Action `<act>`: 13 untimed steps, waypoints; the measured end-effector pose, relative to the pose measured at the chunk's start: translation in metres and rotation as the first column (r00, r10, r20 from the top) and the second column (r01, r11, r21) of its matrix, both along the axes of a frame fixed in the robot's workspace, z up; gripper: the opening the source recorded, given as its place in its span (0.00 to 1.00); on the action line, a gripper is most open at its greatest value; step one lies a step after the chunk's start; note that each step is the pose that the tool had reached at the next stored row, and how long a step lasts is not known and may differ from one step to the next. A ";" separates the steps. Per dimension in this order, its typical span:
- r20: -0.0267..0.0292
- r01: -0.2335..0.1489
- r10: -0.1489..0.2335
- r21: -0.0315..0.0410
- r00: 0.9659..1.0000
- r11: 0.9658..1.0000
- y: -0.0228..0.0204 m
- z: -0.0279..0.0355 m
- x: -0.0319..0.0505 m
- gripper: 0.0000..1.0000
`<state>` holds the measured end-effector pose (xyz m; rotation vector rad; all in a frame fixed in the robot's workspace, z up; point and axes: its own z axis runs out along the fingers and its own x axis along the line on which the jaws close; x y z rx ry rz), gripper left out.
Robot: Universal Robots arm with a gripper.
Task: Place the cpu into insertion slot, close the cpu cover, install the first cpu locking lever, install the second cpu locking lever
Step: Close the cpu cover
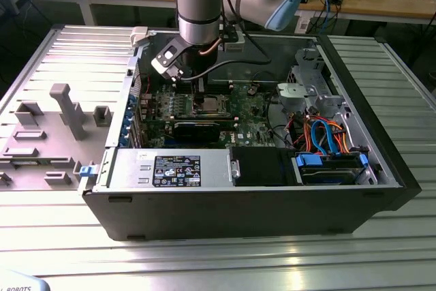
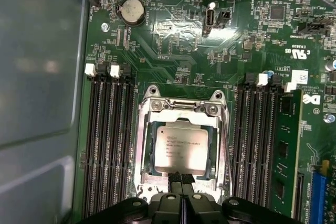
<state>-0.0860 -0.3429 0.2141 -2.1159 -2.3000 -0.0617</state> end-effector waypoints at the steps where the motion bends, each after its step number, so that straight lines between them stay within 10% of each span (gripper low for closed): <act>1: 0.000 -0.003 0.003 0.001 1.000 1.000 0.0000 -0.0017 0.0000 0.11; 13: 0.000 -0.014 0.014 0.006 1.000 1.000 0.0000 -0.0009 -0.0004 0.11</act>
